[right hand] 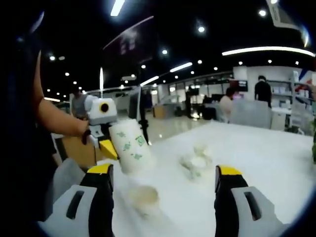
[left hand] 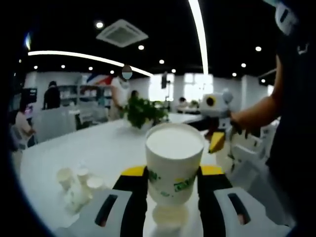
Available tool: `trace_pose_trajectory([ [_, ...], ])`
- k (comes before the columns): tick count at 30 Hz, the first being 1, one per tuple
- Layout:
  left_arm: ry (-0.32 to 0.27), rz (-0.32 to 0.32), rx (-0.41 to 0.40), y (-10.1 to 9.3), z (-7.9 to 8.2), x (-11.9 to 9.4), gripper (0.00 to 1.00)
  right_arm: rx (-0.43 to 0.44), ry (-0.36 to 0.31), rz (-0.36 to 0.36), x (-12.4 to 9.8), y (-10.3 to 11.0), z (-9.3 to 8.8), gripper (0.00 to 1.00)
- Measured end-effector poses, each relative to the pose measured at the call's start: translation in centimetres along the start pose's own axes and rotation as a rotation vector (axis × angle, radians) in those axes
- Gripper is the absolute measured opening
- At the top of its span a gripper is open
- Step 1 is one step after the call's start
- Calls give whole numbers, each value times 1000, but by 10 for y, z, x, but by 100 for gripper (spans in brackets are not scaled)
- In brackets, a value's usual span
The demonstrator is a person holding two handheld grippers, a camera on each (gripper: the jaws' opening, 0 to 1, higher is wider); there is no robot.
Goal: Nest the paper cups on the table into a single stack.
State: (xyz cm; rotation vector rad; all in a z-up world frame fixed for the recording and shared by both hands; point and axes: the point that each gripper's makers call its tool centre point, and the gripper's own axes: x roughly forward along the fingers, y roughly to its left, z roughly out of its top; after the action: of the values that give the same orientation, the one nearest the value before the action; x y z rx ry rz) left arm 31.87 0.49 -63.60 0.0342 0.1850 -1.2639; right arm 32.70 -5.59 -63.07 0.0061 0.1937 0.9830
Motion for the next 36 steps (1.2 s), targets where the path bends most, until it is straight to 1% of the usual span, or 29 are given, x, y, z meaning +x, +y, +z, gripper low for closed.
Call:
trace_pose_trajectory([
  [1, -6, -5, -2, 0, 1, 0, 39, 6, 0, 16, 1, 3, 2, 76],
  [2, -21, -12, -2, -2, 4, 0, 39, 29, 7, 50, 3, 9, 2, 70],
  [4, -49, -26, -14, -4, 10, -1, 39, 50, 9, 75, 4, 13, 3, 64],
  [5, -59, -27, -20, -5, 13, -2, 39, 49, 8, 77, 5, 14, 3, 62],
  [8, -76, -29, -25, -6, 17, -2, 39, 60, 25, 88, 10, 16, 1, 63],
  [11, -94, -26, -36, -3, 20, -4, 39, 69, 23, 116, 12, 23, 3, 56],
  [14, -113, -19, -47, -2, 24, -6, 39, 125, 21, 156, 15, 32, 6, 48],
  [17, -128, -28, -50, -3, 26, -7, 40, 155, 5, 166, 17, 35, 8, 46],
  [20, -134, -32, -50, -6, 29, -7, 40, 185, 13, 195, 18, 42, 8, 39],
  [23, -130, -43, -47, -7, 28, -8, 40, 206, 9, 211, 18, 45, 9, 34],
  [26, -115, -54, -39, -10, 25, -9, 40, 261, 25, 255, 16, 52, 9, 25],
  [27, -113, -58, -39, -10, 25, -9, 40, 267, 29, 274, 16, 55, 9, 24],
  [30, -100, -72, -31, -14, 24, -9, 40, 292, 47, 298, 15, 60, 6, 24],
  [34, -84, -96, -21, -19, 22, -8, 40, 341, 44, 326, 14, 64, 7, 22],
  [36, -73, -112, -14, -21, 21, -8, 40, 365, 33, 338, 13, 65, 9, 20],
])
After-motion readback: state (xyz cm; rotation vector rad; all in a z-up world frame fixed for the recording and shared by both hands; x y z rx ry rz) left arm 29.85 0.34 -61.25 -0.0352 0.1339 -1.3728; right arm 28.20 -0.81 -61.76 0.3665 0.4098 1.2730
